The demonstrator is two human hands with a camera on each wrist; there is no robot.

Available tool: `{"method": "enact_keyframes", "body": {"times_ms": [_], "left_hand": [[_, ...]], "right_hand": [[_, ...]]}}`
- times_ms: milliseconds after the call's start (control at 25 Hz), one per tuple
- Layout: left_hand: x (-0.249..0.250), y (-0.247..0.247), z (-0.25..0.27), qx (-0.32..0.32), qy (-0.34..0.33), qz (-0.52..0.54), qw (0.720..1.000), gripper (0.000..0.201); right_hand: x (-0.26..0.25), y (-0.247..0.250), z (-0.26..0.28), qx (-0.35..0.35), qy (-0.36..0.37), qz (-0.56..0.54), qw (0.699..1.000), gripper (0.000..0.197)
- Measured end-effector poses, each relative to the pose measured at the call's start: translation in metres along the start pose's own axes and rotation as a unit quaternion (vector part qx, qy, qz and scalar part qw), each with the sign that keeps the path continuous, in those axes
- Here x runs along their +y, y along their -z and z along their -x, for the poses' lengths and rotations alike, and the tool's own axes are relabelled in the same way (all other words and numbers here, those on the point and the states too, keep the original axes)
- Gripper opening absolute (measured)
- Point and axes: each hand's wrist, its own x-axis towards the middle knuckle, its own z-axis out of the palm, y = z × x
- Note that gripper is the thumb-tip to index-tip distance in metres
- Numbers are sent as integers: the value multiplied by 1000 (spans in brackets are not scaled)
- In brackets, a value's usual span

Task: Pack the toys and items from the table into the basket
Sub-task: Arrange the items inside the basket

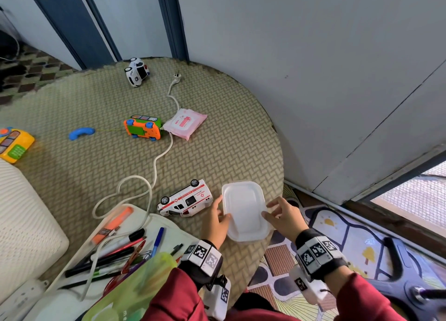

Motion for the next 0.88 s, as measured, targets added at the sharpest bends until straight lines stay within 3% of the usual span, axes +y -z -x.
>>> {"method": "enact_keyframes", "body": {"times_ms": [120, 440, 720, 880], "left_hand": [[7, 6, 6, 3, -24, 3, 1000, 50], [26, 20, 29, 46, -92, 93, 990, 40], [31, 62, 40, 102, -126, 175, 971, 19], [24, 103, 57, 104, -143, 170, 970, 12]], "right_hand": [[-4, -5, 0, 19, 20, -89, 996, 33], [-35, -8, 8, 29, 49, -308, 950, 21], [-65, -15, 31, 38, 104, -347, 931, 19], [-82, -32, 59, 78, 114, -335, 932, 16]]}}
